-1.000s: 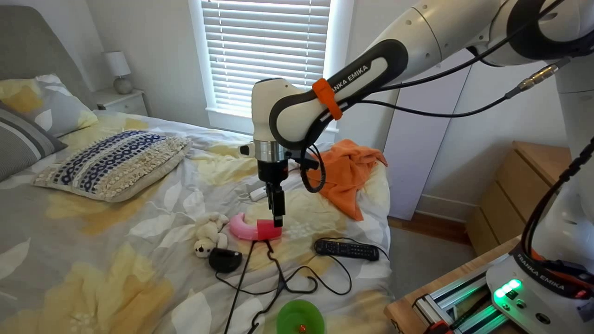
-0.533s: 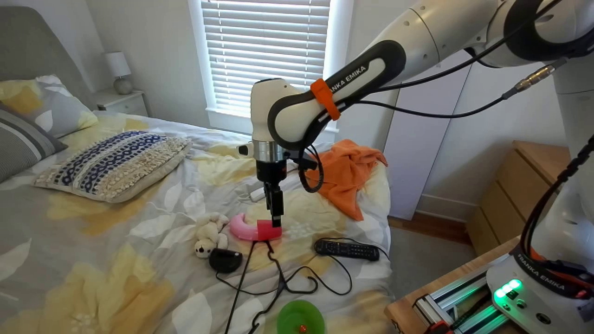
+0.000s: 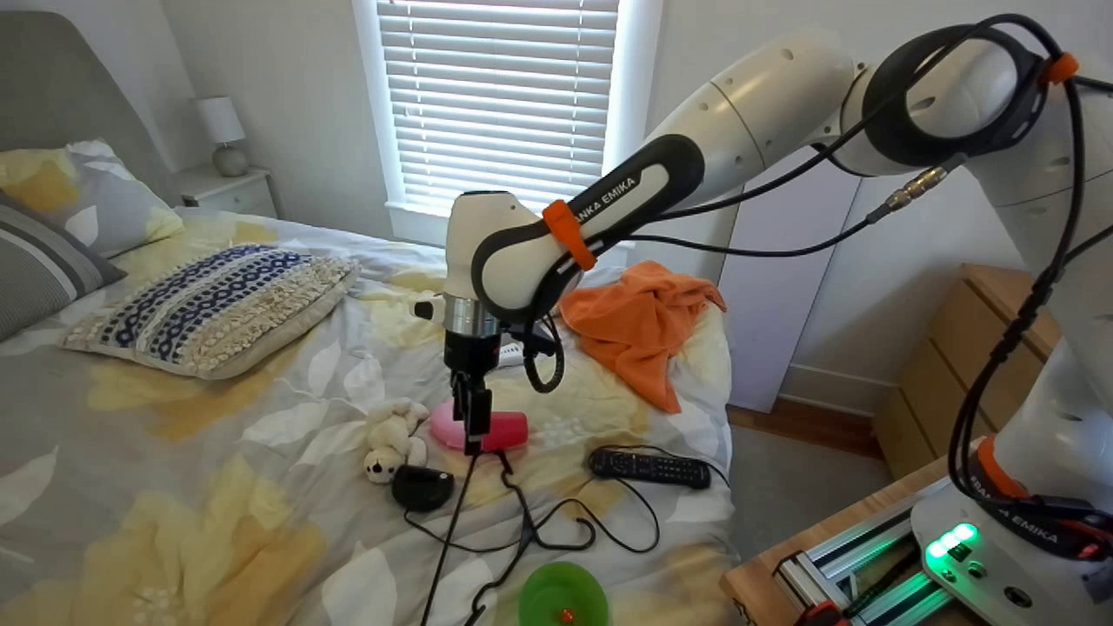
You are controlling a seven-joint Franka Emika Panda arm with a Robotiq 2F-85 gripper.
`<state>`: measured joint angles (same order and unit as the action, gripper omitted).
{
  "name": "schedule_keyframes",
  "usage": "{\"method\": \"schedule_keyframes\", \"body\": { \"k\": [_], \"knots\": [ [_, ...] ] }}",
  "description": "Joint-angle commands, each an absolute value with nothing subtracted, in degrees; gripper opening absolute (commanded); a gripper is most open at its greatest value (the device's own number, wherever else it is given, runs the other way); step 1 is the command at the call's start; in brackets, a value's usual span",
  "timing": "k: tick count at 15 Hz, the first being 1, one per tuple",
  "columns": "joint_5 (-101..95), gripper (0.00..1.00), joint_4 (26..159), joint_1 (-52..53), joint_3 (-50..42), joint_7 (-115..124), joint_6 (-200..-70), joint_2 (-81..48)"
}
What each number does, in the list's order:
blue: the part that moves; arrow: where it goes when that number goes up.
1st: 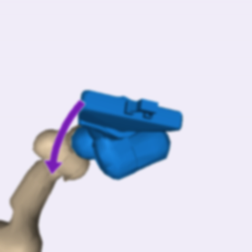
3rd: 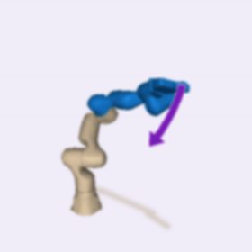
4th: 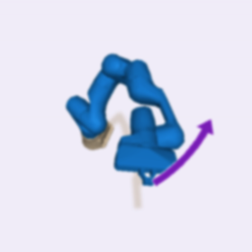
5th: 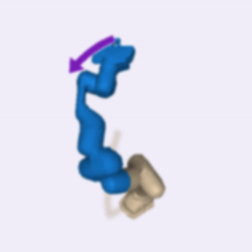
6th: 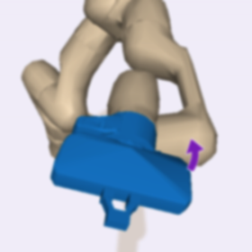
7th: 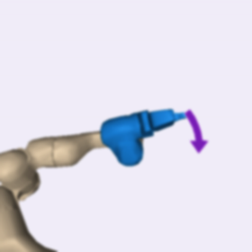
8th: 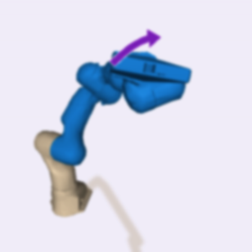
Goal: Pick up the bedside alarm clock radio on the bed and move it to the right near the orange towel on the bed
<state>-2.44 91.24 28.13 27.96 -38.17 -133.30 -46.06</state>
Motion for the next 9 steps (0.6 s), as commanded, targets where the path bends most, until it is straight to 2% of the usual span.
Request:
{"method": "schedule_keyframes", "body": {
  "k": [1,9],
  "knots": [
    [-3.01,1.00,85.47,29.51,28.58,-39.63,-138.57,-52.56],
    [-2.50,1.00,78.47,31.64,29.85,-39.28,-141.51,-62.14]
  ]
}}
